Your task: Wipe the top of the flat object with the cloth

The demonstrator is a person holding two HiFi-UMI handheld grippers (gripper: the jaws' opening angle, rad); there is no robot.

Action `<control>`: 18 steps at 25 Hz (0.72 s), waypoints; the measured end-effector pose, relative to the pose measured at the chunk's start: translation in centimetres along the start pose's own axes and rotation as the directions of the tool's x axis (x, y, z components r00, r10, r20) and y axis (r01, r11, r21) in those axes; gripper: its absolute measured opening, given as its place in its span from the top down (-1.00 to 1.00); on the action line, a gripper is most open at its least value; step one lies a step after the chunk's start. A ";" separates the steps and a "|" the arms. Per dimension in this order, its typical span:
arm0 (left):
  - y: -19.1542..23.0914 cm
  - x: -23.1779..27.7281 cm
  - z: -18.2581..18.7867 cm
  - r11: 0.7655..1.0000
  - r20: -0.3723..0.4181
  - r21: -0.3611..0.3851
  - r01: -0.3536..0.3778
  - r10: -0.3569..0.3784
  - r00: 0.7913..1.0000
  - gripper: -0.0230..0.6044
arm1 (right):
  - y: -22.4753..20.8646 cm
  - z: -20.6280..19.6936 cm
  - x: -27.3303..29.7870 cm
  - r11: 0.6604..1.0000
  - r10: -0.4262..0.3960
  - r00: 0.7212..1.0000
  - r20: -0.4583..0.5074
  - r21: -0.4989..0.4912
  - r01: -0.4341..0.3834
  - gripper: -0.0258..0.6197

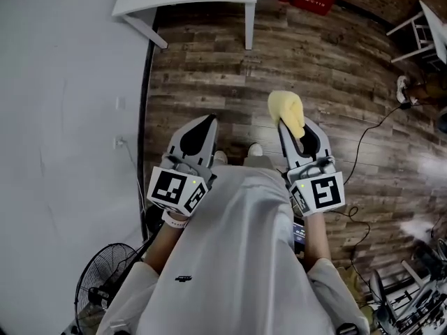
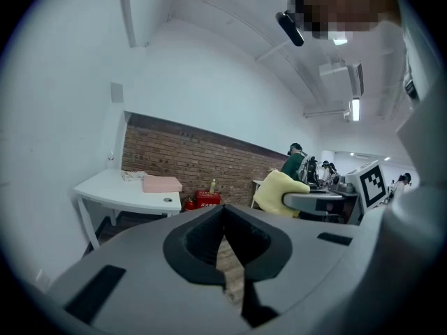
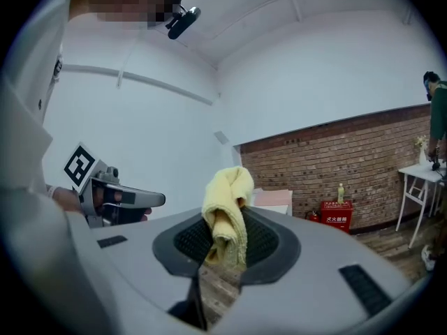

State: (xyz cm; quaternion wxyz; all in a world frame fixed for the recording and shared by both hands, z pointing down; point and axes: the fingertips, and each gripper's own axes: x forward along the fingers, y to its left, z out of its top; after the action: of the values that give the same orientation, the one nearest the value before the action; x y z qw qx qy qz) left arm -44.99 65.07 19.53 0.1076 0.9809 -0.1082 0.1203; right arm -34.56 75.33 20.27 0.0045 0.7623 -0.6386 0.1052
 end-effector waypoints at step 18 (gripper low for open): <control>-1.1 3.9 -2.2 0.997 -0.078 -0.024 -0.074 0.071 0.994 0.87 | -6.1 -2.7 -0.1 0.994 0.036 0.999 0.006 0.107 -0.036 0.65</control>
State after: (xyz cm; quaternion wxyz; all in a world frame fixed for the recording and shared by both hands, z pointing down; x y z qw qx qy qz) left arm -41.54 65.89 22.37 0.1206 0.9694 -0.1412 0.1606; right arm -29.06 76.89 23.70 -0.0397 0.7500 -0.6457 0.1379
